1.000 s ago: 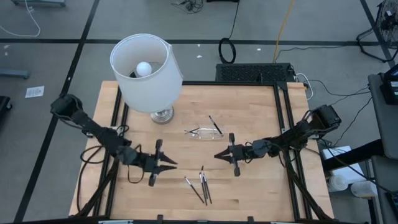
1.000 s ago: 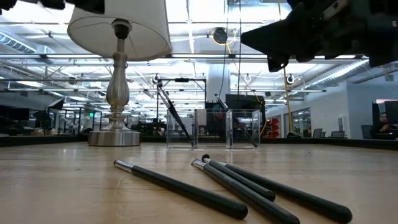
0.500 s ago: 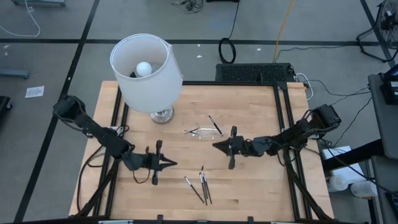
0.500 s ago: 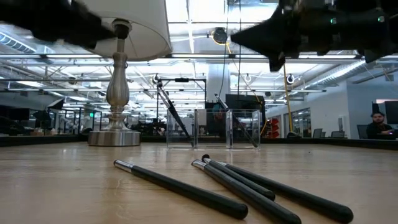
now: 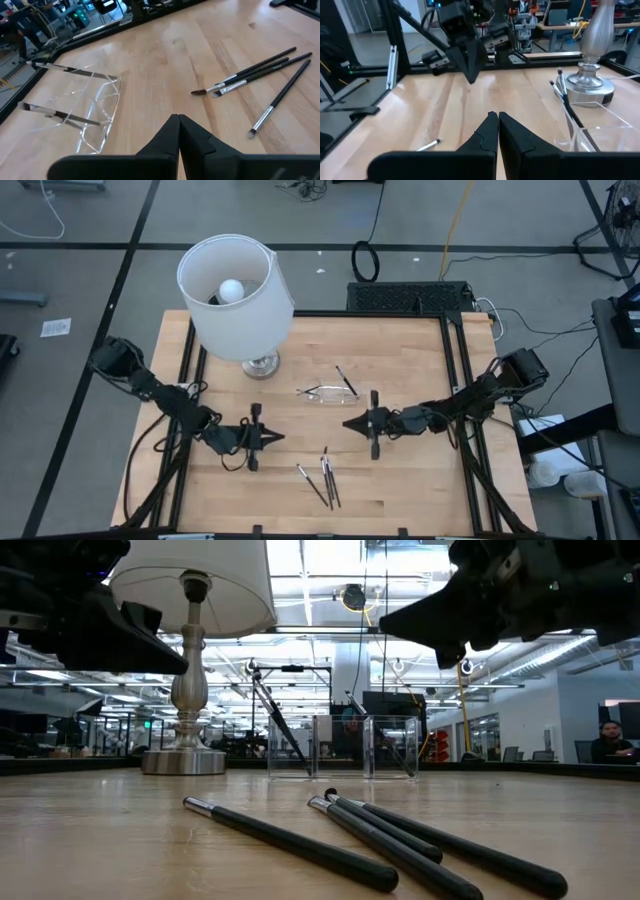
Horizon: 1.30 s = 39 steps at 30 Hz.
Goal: Sort items
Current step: Adjust the lamp on the table
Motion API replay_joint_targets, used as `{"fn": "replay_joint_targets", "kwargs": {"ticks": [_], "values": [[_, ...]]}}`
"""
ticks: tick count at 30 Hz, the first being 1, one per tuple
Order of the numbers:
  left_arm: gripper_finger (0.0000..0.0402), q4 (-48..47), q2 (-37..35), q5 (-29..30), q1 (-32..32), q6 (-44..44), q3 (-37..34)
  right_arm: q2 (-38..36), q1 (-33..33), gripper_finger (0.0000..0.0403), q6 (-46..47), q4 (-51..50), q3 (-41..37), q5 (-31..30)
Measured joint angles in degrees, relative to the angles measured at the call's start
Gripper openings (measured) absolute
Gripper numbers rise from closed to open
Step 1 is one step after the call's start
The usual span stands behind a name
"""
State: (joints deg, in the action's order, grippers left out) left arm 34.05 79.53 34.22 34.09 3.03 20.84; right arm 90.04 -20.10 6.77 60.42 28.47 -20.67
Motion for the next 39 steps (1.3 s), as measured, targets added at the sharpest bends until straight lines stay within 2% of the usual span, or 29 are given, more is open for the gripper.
{"fn": "replay_joint_targets", "kwargs": {"ticks": [10, 13, 17, 22, 25, 33, 39], "values": [[0.0004, -4.0, 0.0, -0.8, 0.0, -1.3, 0.0, 0.0, 0.0, 0.0, 3.1, 1.1, 0.0, -0.1], [0.0009, -5.7, 0.0, 1.6, -0.4, -2.9, 0.0, 0.0, 0.0, 0.0, 3.1, 1.6, 0.0, -0.1], [0.0004, -13.2, 0.0, 5.9, -2.1, -8.1, 0.0, 0.0, 0.0, 0.0, 3.1, 1.7, 0.0, -0.2], [0.0005, -26.0, 0.0, 12.0, -6.2, -19.9, 0.0, 0.0, 0.0, 0.0, 4.3, 3.0, 0.0, -0.3], [0.0004, -29.4, 0.0, 14.0, -9.7, -26.3, 0.0, 0.0, 0.0, 0.0, 4.9, 5.5, 0.0, -0.2], [0.0004, -37.3, 0.0, 9.5, -19.9, -37.1, 0.0, 0.0, -0.2, 0.0, 4.6, 5.8, 0.0, -0.2], [0.0004, -38.6, 0.0, 9.0, -24.6, -37.5, 0.0, 0.0, -0.2, 0.0, 4.1, 5.3, 0.0, -0.2]]}}
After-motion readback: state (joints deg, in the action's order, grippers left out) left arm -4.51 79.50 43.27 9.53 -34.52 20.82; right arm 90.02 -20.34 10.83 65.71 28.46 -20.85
